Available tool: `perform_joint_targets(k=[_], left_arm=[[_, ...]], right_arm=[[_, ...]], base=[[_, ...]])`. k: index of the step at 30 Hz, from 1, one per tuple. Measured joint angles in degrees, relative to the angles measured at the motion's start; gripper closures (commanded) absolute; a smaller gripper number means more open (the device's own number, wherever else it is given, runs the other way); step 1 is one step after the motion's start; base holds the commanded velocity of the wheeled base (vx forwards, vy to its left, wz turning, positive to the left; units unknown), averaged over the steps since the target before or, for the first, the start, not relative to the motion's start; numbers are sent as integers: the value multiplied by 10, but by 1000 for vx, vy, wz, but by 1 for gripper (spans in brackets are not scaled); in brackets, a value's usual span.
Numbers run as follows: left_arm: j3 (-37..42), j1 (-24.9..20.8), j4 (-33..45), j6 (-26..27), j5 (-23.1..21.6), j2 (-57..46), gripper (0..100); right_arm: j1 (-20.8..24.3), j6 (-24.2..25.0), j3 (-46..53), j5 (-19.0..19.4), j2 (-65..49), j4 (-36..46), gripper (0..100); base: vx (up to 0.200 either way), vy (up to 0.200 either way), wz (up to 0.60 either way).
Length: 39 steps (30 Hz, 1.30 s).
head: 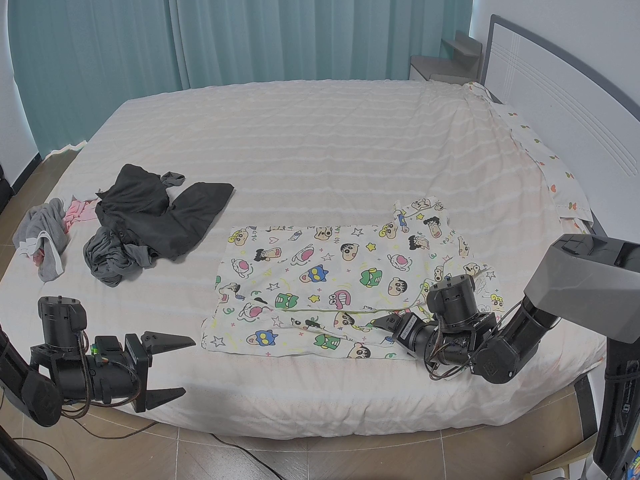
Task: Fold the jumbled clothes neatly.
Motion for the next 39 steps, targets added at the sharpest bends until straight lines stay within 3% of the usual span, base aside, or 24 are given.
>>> perform_joint_targets(k=[9,24,39], left_arm=[[0,0,0,0,0,1,0],[-2,0,-1,0,1,5,0],[-1,1,-1,22,4,13,0]], right_arm=[[-2,-6,-13,-22,-6,-2,0],[-33,-16,-86,-23,1,4,0],[-37,-21,-117,-23,9,21,0]], base=[[0,0,0],[0,0,0],[0,0,0]])
